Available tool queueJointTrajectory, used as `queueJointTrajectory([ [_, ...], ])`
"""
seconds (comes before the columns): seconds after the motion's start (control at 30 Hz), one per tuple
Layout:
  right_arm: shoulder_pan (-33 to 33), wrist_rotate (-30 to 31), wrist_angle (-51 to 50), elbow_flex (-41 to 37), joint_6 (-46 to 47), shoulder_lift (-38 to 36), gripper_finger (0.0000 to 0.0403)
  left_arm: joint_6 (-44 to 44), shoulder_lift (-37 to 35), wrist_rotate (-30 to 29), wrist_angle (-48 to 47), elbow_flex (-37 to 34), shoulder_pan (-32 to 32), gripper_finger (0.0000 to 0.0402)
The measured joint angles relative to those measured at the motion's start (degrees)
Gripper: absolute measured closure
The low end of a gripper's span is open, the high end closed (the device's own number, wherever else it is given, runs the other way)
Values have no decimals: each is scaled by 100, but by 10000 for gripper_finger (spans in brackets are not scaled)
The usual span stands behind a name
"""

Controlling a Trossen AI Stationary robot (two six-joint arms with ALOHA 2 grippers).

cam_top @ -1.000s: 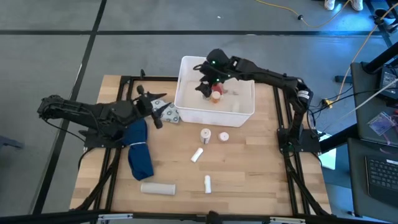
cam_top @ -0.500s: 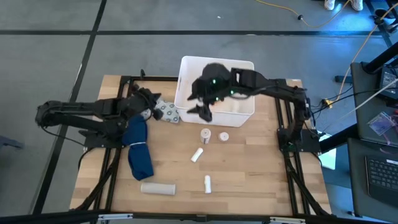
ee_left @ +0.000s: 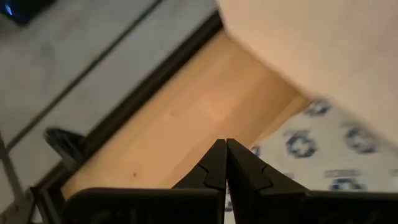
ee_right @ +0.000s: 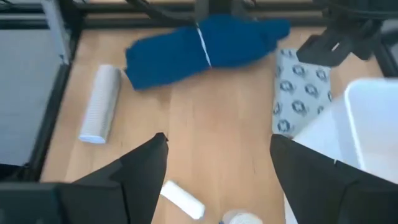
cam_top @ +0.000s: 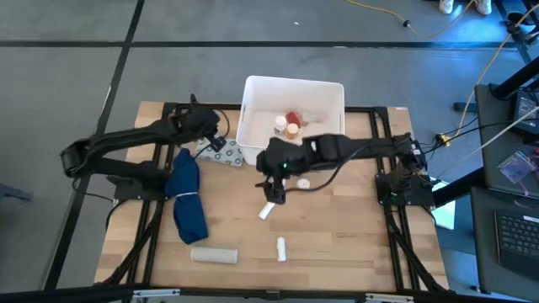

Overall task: Pick & place medical supplies in basket/bin
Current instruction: Put the mailer bag in the white bin

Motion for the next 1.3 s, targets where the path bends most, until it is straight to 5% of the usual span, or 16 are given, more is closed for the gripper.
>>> queueJointTrajectory([
  [0.63,253,798,332,-1102,649,1,120,-341,2005,1030,-1,22,692,399],
  [0.93,341,764,973,-2148,950,0,120,-1234,1910,1422,-724,25,209,400],
  [1.3,552,749,3005,-3502,1051,0,120,-2589,1697,2319,-1467,2,-1026,399],
])
